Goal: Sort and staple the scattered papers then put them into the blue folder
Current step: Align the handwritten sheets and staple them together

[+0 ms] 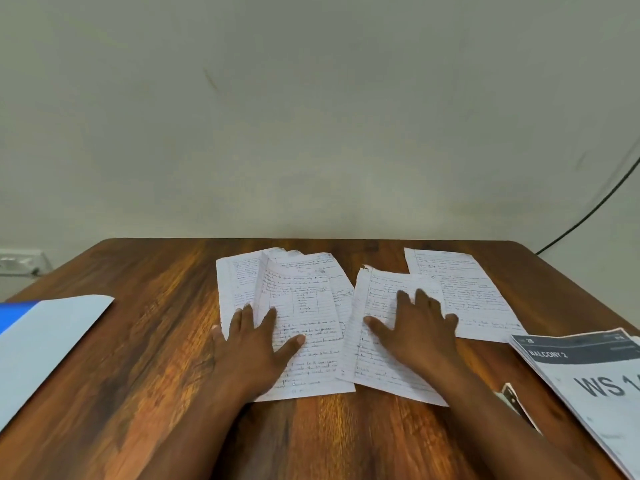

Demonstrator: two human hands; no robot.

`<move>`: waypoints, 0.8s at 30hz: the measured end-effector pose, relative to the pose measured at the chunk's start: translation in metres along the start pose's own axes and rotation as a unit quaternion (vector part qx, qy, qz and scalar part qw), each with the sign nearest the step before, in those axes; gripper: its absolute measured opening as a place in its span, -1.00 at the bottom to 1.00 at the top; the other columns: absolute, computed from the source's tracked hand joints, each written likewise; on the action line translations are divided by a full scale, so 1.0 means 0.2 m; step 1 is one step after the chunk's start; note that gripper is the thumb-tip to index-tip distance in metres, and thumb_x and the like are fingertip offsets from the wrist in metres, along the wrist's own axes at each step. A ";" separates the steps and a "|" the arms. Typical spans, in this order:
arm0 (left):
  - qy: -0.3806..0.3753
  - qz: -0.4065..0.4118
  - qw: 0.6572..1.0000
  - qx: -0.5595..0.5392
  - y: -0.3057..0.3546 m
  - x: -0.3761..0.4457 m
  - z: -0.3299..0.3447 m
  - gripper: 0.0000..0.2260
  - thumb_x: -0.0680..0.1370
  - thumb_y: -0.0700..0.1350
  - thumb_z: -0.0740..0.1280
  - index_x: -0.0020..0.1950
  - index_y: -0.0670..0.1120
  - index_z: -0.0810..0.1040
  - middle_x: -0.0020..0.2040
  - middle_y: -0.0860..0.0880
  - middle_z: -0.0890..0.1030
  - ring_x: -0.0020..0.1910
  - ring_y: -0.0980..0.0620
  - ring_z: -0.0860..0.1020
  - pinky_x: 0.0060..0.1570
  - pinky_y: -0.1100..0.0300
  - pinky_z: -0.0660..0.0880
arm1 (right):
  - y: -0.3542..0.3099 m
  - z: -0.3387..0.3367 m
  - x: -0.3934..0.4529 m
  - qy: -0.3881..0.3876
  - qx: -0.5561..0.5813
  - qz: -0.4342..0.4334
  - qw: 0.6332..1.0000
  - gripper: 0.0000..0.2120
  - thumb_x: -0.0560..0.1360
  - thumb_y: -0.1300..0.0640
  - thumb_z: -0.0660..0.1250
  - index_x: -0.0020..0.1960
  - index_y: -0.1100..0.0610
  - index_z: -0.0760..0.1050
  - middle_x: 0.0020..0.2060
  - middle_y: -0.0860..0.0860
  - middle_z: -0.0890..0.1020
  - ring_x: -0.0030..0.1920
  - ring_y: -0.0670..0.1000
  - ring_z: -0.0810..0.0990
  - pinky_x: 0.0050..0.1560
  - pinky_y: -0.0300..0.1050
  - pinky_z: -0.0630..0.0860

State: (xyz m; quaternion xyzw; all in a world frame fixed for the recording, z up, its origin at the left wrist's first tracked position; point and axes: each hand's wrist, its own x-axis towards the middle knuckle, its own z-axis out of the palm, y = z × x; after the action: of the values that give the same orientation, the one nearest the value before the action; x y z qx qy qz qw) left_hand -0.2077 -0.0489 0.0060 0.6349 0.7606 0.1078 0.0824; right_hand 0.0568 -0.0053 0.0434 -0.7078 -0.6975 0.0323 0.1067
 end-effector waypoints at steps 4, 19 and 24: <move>0.014 0.008 1.000 0.025 -0.02 -0.01 -0.05 -0.12 0.44 0.64 -0.03 0.66 0.20 0.16 0.69 -0.02 0.16 0.65 -0.12 0.17 0.58 -0.35 0.06 | 0.14 0.02 0.07 -0.076 -0.015 0.082 0.994 0.17 0.31 -0.72 -0.04 0.68 -0.05 -0.20 0.66 0.25 -0.16 0.64 0.37 -0.12 0.50 0.54 -0.06; 0.123 -0.028 0.991 0.044 0.03 -0.02 -0.08 -0.21 0.56 0.50 0.02 0.64 0.04 0.21 0.72 -0.14 -0.08 0.70 -0.21 -0.09 0.58 -0.35 -0.14 | -0.14 0.10 -0.24 -0.133 -0.080 -0.039 0.987 0.07 0.39 -0.68 -0.21 0.67 -0.05 -0.32 0.60 0.41 -0.22 0.60 0.48 -0.22 0.47 0.55 -0.18; 0.085 0.035 0.992 -0.092 0.02 0.01 0.03 -0.10 0.47 0.57 -0.14 0.69 0.11 0.06 0.72 0.05 0.05 0.70 -0.07 0.05 0.63 -0.28 -0.12 | -0.23 0.08 -0.40 -0.148 -0.084 -0.066 0.983 0.03 0.44 -0.64 -0.17 0.67 -0.03 -0.29 0.59 0.42 -0.23 0.59 0.50 -0.22 0.47 0.56 -0.17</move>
State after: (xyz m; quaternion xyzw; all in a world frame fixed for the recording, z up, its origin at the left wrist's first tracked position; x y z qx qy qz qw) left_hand -0.2032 -0.0457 0.0008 0.6399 0.7287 0.2332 0.0717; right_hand 0.0070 -0.0834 0.0291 -0.6538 -0.7512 0.0711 -0.0559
